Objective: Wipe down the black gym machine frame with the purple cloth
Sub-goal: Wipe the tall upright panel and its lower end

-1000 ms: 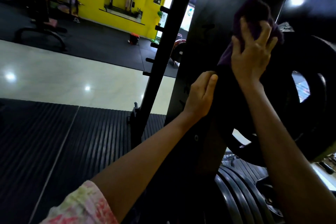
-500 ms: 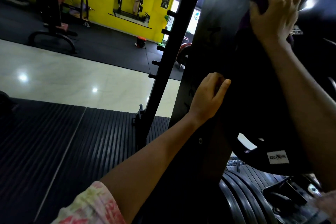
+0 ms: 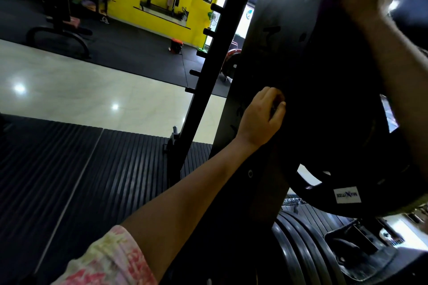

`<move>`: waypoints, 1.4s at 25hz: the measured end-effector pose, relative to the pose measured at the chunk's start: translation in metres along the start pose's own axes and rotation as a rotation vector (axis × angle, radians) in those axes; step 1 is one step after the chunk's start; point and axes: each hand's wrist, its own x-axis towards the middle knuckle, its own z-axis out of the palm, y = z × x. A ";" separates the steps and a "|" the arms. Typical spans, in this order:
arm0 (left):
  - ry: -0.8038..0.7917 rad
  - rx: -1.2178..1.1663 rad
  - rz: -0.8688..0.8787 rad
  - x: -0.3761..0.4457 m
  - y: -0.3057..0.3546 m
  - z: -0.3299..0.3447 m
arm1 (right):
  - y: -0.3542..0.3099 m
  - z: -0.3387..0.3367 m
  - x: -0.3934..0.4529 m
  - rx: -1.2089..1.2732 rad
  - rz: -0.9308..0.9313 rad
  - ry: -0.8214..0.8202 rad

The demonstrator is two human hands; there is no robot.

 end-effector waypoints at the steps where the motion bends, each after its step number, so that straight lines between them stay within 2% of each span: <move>1: -0.001 -0.001 0.002 0.000 0.000 0.000 | -0.003 0.000 0.002 0.007 0.039 0.015; 8: 0.040 -0.029 0.010 -0.003 0.003 0.002 | -0.004 0.017 -0.060 -0.049 -0.034 0.058; 11: 0.039 -0.018 0.034 -0.005 0.002 0.003 | 0.018 0.007 -0.041 -0.096 -0.259 -0.035; 12: 0.036 -0.011 0.038 -0.004 0.001 0.002 | 0.027 0.006 -0.022 -0.086 -0.276 -0.038; 13: 0.036 0.000 0.042 -0.003 -0.001 0.002 | 0.032 0.004 -0.004 -0.039 -0.216 -0.020; 16: 0.041 0.030 0.065 -0.005 0.001 0.003 | 0.030 0.002 0.026 0.162 0.131 0.077; 18: 0.060 0.032 0.077 -0.006 -0.001 0.006 | 0.018 0.009 0.012 0.108 0.220 0.089; 22: 0.169 0.043 0.069 -0.007 -0.006 0.019 | -0.001 0.025 -0.048 0.011 0.157 0.111; 25: 0.206 0.043 0.070 -0.007 -0.003 0.024 | -0.001 0.040 -0.081 0.044 -0.083 0.177; 27: 0.187 0.030 0.076 -0.005 -0.003 0.022 | 0.007 0.037 -0.066 0.078 -0.171 0.210; 29: 0.151 0.018 0.081 -0.003 -0.005 0.017 | 0.011 0.029 -0.038 0.061 -0.124 0.186; 31: 0.126 0.019 0.092 -0.003 -0.008 0.013 | 0.009 0.021 -0.015 0.045 0.031 0.132; 33: 0.112 0.032 0.098 -0.003 -0.009 0.012 | 0.005 0.017 -0.009 0.039 0.145 0.130; 35: 0.111 0.025 0.092 -0.003 -0.008 0.013 | 0.002 0.020 -0.020 0.058 0.172 0.150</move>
